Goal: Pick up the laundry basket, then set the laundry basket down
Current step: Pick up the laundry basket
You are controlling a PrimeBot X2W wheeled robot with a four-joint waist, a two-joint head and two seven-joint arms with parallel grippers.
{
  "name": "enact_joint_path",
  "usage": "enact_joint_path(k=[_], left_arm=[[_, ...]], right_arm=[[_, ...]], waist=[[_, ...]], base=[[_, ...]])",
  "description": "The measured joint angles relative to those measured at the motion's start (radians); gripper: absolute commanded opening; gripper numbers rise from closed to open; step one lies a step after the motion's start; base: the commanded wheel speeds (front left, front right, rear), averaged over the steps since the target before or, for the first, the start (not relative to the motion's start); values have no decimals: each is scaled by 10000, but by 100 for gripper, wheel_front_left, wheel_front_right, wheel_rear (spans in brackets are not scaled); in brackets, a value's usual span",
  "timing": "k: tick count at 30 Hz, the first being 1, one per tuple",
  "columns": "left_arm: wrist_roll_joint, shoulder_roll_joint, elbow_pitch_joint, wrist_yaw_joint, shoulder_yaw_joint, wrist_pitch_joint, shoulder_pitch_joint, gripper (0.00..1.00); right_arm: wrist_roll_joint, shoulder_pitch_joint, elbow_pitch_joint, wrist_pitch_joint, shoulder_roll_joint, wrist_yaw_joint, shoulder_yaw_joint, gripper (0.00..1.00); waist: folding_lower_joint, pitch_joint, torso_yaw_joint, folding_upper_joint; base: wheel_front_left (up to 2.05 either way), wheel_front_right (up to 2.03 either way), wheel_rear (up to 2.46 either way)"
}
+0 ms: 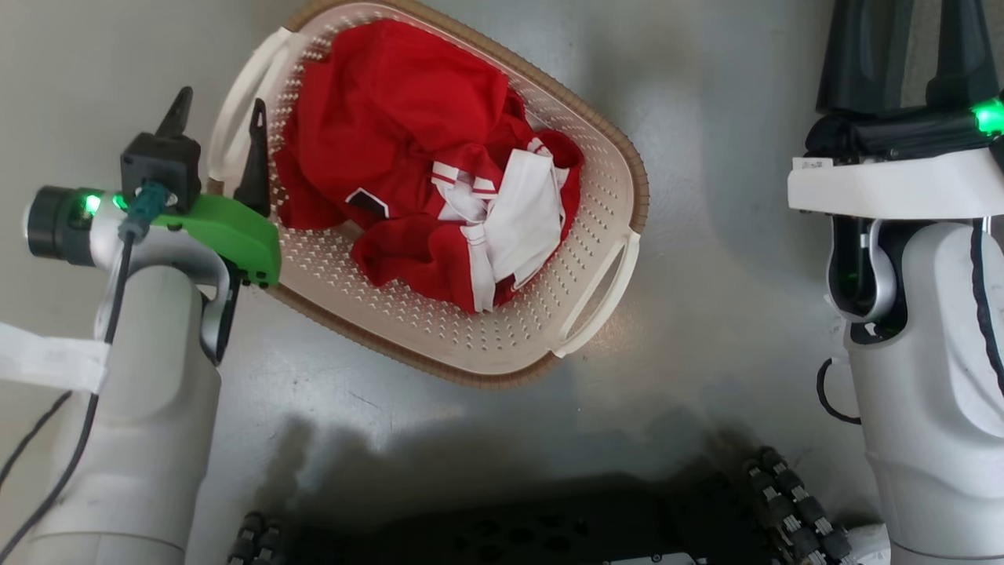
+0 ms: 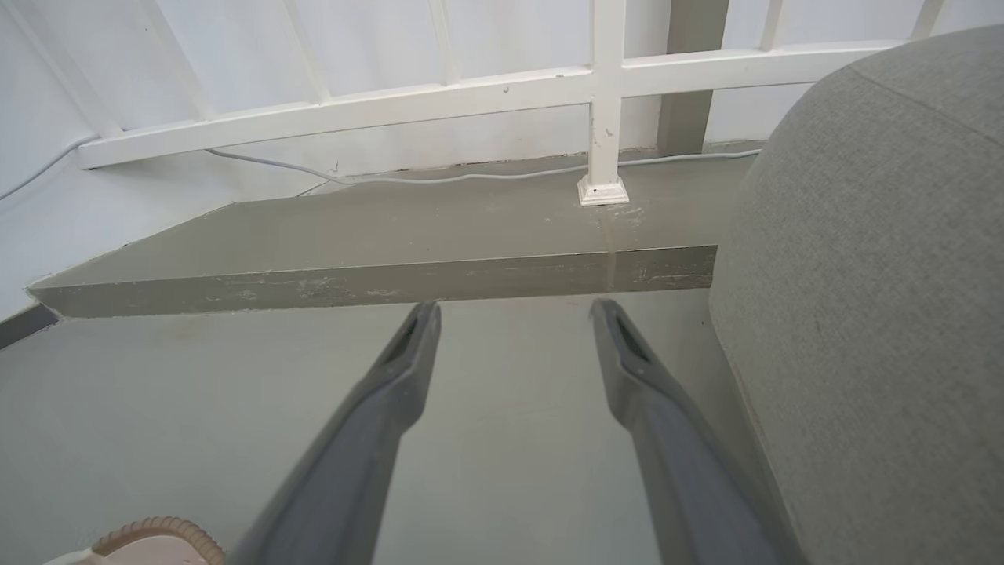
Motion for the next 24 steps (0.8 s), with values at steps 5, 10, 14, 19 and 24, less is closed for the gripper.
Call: enact_joint_path(k=[5, 10, 14, 19, 24], left_arm=[[46, 151, 431, -71, -12, 0, -354, 100], [52, 150, 798, -73, -52, -2, -649, 100], [138, 153, 1041, -73, -151, -2, -825, 65], [311, 134, 1252, -77, -228, -2, -1023, 44], [351, 109, 1344, -81, -290, -2, -1037, 8]], right_arm=[[0, -51, -36, 0, 0, 0, -69, 100], [0, -52, -38, 0, 0, 0, -151, 100], [0, -53, -36, 0, 2, 0, -167, 100], [0, -72, -29, 0, 2, 0, -174, 100], [2, -110, -19, 0, 2, 0, -171, 100]], waist=[[0, 227, -106, 0], [0, 363, -153, 0], [0, 394, -143, 0], [-1, 405, -120, 0], [-1, 394, -103, 0]], base=[[0, 0, 0], [0, 0, 0], [0, 0, 0], [0, 0, 0], [0, 0, 0]])
